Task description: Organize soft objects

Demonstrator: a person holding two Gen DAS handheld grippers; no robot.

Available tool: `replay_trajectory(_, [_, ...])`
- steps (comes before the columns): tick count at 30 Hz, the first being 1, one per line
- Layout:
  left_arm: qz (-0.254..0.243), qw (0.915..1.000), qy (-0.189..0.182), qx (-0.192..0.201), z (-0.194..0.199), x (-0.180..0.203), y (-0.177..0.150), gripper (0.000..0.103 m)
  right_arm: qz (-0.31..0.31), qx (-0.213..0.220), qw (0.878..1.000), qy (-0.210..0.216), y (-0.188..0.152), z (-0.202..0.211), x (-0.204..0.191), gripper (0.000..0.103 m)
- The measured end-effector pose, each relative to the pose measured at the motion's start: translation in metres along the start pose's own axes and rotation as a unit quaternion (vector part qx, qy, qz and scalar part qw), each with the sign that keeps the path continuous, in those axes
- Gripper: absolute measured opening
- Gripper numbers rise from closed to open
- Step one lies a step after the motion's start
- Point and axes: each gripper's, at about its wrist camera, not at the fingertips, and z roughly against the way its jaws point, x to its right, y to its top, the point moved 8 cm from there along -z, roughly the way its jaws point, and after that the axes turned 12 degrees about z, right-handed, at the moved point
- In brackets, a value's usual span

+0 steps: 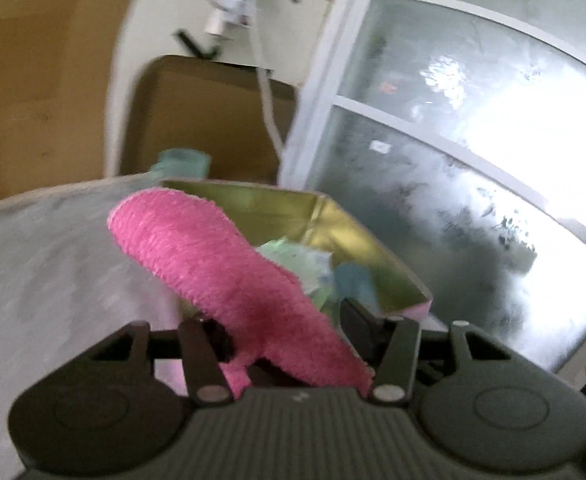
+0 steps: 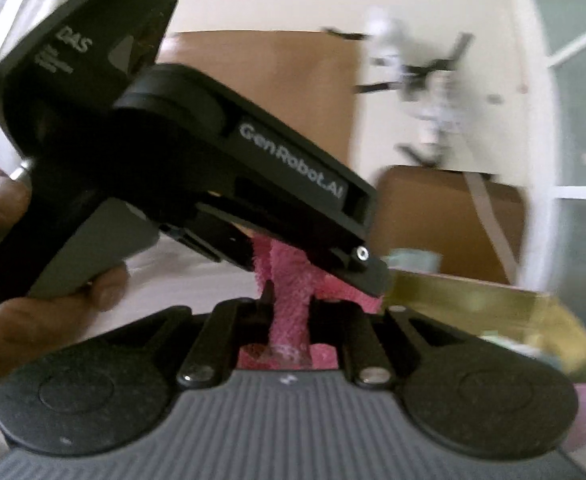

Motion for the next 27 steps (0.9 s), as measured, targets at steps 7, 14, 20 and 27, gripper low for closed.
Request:
replay_trajectory(7, [-0.039,0.9908,0.118,0.054,-0.069,0.001,0.029,0.101,-0.007,-0.128,0.985,-0.118,-0.04,-0.08,0.113,0.073])
replay_trajectory(14, [-0.005,0.9874,0.145,0.063,-0.033,-0.028,0.001,0.102,-0.058,-0.093,0.985,-0.133,-0.054,-0.054,0.12,0.08])
replay_trajectory(20, [-0.005,0.9829,0.174,0.061,0.008,-0.043,-0.025,0.103,-0.104,-0.039,0.983,-0.147,-0.052,0.004,0.093,0.089])
replay_trajectory(27, [0.02,0.9775,0.204,0.049,0.053,-0.053,-0.064,0.103,-0.181,-0.01,0.971,-0.156,-0.041,0.052,0.075,0.103])
